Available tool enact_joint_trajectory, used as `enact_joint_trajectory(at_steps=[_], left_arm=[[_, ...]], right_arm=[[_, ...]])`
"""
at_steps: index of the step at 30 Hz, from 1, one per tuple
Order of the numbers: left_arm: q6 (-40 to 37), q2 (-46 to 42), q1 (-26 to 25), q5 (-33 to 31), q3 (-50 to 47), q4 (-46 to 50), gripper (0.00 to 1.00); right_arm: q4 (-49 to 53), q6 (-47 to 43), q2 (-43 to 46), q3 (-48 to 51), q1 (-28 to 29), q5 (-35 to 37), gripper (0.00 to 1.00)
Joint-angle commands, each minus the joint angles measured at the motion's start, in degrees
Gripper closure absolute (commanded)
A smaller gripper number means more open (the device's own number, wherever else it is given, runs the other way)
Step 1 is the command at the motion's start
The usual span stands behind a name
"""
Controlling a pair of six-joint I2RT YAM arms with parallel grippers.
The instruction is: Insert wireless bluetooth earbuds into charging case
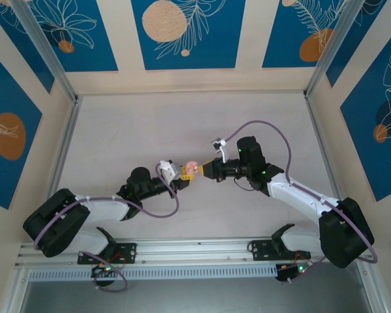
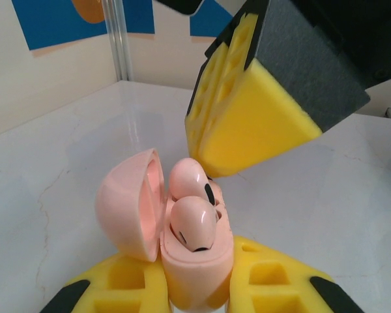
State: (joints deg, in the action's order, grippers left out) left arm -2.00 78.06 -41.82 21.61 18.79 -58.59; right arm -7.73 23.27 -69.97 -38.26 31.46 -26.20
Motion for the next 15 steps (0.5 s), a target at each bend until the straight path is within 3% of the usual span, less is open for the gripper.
enact_joint_trajectory(at_steps=[1,15], left_arm=[[-0.5,-0.7,-0.4,2.2,0.0,-4.0,0.91],[-0.5,-0.9,-0.4,4.4,-0.3,-4.3,0.91]], right_arm=[[0.9,-1.5,0.8,-1.0,-0.2,-2.1,0.84],[1.4,-1.3,9.1,1.2,-4.2,-4.1,0.75]])
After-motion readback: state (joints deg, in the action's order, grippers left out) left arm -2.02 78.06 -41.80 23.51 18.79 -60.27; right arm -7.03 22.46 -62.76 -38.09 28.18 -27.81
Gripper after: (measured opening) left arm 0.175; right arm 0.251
